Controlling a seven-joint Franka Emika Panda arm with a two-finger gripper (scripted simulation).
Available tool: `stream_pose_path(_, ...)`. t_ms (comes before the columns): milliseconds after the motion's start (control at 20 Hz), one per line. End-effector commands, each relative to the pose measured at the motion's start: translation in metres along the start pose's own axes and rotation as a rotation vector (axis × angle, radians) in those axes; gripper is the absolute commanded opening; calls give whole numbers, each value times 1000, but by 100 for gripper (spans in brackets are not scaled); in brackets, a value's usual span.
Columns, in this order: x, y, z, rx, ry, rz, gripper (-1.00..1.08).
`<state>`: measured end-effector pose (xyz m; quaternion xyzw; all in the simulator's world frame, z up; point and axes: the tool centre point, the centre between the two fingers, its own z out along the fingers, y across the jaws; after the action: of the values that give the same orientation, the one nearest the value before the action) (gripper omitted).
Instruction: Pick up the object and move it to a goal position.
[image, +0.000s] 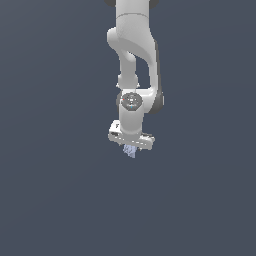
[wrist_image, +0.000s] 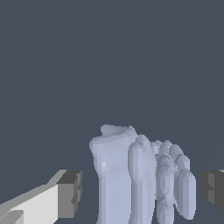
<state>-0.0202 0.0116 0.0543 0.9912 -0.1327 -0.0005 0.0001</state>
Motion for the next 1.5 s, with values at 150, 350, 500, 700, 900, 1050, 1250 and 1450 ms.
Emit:
stream_pose_path(150, 1, 0, 12, 0, 1, 1, 100)
stream_pose_path(350, 1, 0, 12, 0, 1, 1, -100)
stream_pose_path(500, 1, 0, 12, 0, 1, 1, -100)
stream_pose_path(700, 1, 0, 12, 0, 1, 1, -100)
stream_pose_path(900, 1, -1, 10, 0, 1, 1, -100)
stream_pose_path(1050, -1, -4, 3, 0, 1, 1, -100)
stream_pose_path(1250, -6, -12, -14, 0, 1, 1, -100)
stream_pose_path(1450, -14, -23, -39, 0, 1, 1, -100)
